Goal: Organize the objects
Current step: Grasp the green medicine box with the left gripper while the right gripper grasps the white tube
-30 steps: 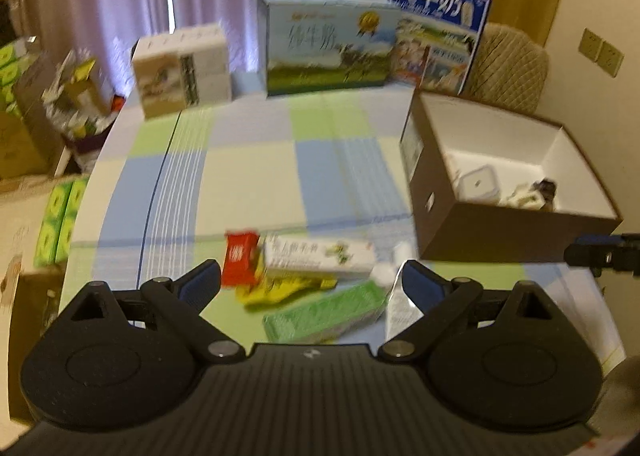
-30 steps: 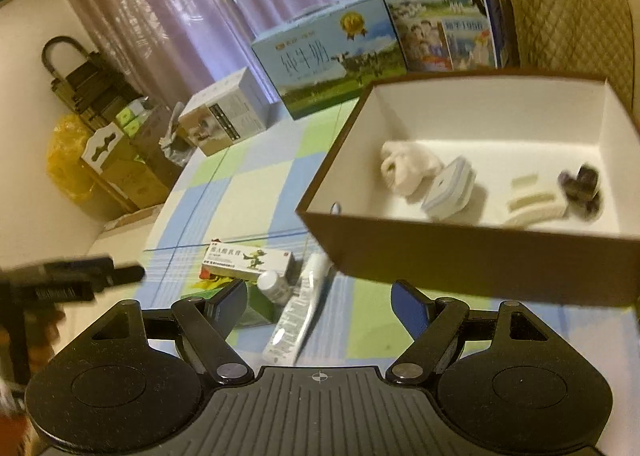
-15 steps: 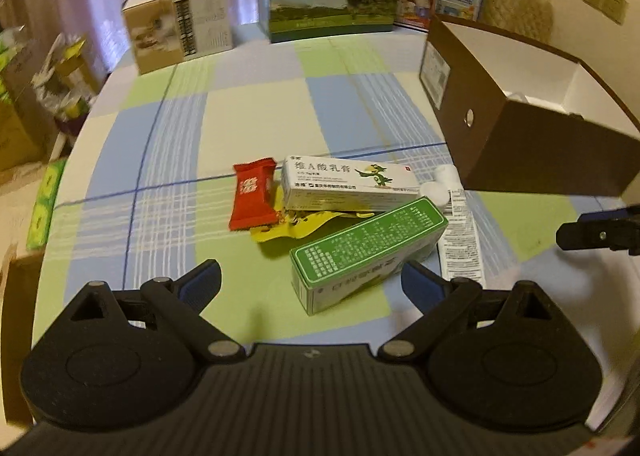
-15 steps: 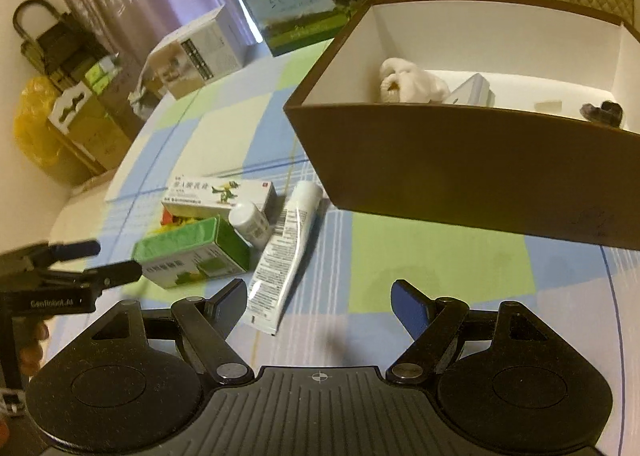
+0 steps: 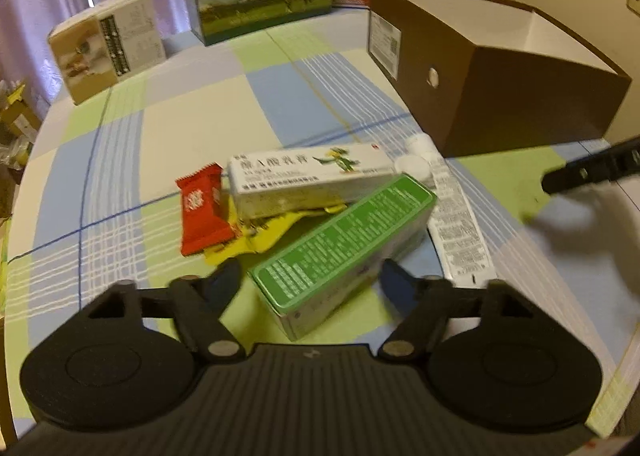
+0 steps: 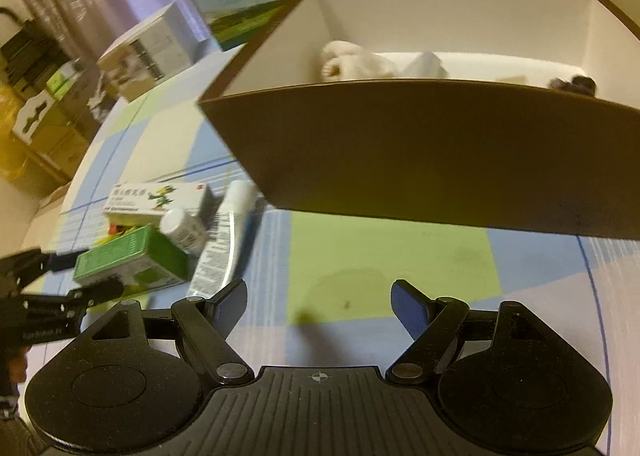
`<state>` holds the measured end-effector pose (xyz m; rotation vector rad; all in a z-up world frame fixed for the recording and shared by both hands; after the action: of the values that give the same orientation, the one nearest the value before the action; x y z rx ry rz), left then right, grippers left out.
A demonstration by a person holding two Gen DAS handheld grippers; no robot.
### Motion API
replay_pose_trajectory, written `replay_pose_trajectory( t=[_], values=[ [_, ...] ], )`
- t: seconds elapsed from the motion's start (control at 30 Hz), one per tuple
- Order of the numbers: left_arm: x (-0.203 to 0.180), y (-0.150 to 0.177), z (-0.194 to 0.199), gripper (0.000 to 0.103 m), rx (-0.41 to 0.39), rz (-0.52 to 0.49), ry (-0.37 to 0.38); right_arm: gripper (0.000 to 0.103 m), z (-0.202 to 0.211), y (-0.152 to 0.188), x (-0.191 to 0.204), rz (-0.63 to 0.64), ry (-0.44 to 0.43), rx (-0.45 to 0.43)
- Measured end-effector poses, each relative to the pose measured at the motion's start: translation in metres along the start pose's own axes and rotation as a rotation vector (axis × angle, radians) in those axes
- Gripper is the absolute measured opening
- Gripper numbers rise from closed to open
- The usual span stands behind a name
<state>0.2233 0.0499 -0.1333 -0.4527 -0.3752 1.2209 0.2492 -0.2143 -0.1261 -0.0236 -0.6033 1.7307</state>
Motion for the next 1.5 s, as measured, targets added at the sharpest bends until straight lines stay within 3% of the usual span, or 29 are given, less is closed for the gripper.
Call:
replay_pose_trajectory(
  t=[0.17, 0.27, 0.43, 0.47, 0.53, 0.6, 0.8, 0.87, 0.93, 1.2, 1.3, 1.5],
  values=[
    [-0.007, 0.008, 0.007, 0.038, 0.044, 0.013, 0.014, 0.076, 0.002, 0.0, -0.003, -0.008, 0.001, 0.005],
    [-0.016, 0.015, 0.015, 0.03, 0.071, 0.017, 0.061, 0.076, 0.002, 0.0, -0.002, 0.001, 0.005, 0.006],
    [-0.03, 0.018, 0.025, 0.032, 0.071, -0.008, 0.071, 0.076, 0.003, 0.001, -0.002, 0.001, 0.003, 0.006],
    [-0.031, 0.015, 0.026, 0.04, 0.061, -0.008, 0.071, 0.076, 0.002, 0.0, -0.001, 0.003, 0.004, 0.006],
    [-0.032, 0.008, 0.025, 0.049, 0.05, 0.003, 0.072, 0.076, 0.002, 0.001, -0.002, 0.003, 0.007, 0.007],
    [-0.035, 0.0, 0.02, 0.048, 0.053, 0.006, 0.067, 0.076, 0.002, 0.0, -0.002, 0.0, 0.008, 0.008],
    [-0.044, -0.02, -0.006, 0.042, 0.087, 0.007, 0.052, 0.076, 0.0, 0.0, -0.001, 0.015, 0.011, 0.008],
    [-0.047, -0.02, -0.011, 0.028, 0.103, 0.019, 0.04, 0.076, 0.0, 0.0, 0.001, 0.02, 0.006, 0.005],
    [-0.047, -0.019, -0.01, 0.026, 0.107, 0.038, 0.048, 0.076, 0.001, 0.0, 0.004, 0.029, -0.007, -0.004],
    [-0.02, 0.006, 0.013, 0.026, 0.128, 0.126, -0.067, 0.076, -0.011, 0.006, 0.042, 0.088, -0.07, 0.04],
    [-0.005, 0.012, 0.017, 0.026, 0.119, 0.175, -0.097, 0.076, -0.022, 0.005, 0.064, 0.123, -0.05, 0.041],
    [0.011, 0.019, 0.015, 0.026, 0.109, 0.257, -0.079, 0.076, -0.054, 0.001, 0.087, 0.122, 0.026, 0.048]
  ],
)
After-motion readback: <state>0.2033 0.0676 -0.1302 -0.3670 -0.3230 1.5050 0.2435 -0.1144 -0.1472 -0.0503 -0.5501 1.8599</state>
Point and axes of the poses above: each gripper's, at about its wrist camera, not at the fingertips, and z roughly against the way its jaws point, x to its left, y to its underside, the point moved 4 cm from there along -z, roughly the way its jaws point, and after that the axes turned 7 degrees about x, right-handed, at the moved point
